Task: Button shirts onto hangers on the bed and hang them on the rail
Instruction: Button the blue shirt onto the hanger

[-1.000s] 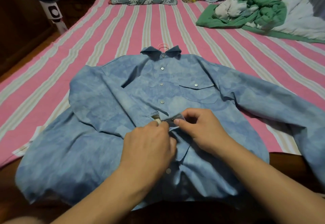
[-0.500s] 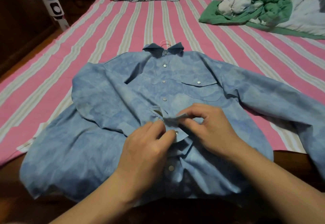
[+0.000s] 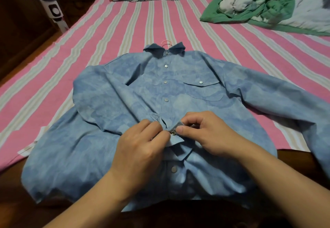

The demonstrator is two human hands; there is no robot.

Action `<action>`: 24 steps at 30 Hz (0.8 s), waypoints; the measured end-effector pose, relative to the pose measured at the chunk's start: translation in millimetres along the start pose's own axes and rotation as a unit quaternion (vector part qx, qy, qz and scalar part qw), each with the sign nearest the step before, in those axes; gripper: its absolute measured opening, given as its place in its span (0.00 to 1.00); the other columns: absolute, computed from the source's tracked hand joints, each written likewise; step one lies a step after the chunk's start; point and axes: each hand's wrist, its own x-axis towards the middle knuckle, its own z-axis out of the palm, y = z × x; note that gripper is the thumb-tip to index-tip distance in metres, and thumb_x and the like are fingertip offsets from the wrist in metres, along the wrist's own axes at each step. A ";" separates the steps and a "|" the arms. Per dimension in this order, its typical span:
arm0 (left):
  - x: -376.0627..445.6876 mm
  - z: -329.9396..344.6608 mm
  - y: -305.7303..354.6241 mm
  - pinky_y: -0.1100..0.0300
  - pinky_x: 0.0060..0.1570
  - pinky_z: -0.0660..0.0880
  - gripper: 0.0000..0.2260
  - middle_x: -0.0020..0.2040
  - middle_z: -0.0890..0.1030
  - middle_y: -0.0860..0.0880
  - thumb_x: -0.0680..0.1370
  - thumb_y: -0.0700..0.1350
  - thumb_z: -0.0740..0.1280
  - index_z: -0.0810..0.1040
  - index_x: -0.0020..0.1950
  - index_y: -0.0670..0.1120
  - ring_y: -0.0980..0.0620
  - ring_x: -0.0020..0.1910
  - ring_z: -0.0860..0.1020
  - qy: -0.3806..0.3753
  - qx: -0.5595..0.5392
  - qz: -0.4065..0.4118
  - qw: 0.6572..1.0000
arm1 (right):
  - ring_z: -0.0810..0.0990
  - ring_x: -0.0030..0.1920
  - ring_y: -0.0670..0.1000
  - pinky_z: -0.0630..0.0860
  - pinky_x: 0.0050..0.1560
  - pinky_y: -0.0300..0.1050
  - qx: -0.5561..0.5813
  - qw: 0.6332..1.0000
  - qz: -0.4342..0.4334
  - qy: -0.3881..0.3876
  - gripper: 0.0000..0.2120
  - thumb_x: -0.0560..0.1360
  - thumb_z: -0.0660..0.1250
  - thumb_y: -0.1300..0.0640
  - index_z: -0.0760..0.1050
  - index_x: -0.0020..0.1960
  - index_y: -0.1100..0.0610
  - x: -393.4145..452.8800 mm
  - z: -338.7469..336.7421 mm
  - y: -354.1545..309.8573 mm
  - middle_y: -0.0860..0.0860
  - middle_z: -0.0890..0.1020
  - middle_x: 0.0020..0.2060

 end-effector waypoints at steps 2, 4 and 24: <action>-0.1 2.6 -1.0 0.47 0.29 0.69 0.08 0.34 0.73 0.46 0.74 0.32 0.70 0.77 0.36 0.41 0.44 0.33 0.71 -0.002 -0.015 -0.028 0.999 | 0.79 0.38 0.38 0.72 0.43 0.29 -0.035 0.999 -0.019 0.001 0.08 0.77 0.73 0.59 0.83 0.41 0.50 -0.1 0.8 0.3 0.40 0.82 0.37; 1.0 4.6 -1.3 0.50 0.30 0.68 0.06 0.35 0.73 0.48 0.71 0.33 0.70 0.77 0.37 0.42 0.45 0.34 0.72 -0.005 -0.046 -0.066 0.997 | 0.81 0.42 0.42 0.73 0.44 0.31 -0.076 0.996 -0.043 0.007 0.04 0.77 0.73 0.59 0.84 0.43 0.55 1.0 1.1 2.7 0.44 0.83 0.40; 4.8 10.7 -9.9 0.54 0.50 0.75 0.12 0.45 0.83 0.53 0.71 0.40 0.77 0.85 0.54 0.47 0.52 0.47 0.81 -0.047 -0.180 -0.091 0.978 | 0.80 0.42 0.46 0.77 0.44 0.49 -0.178 0.958 -0.191 0.116 0.05 0.69 0.68 0.62 0.82 0.42 0.54 -0.5 14.8 14.8 0.45 0.81 0.39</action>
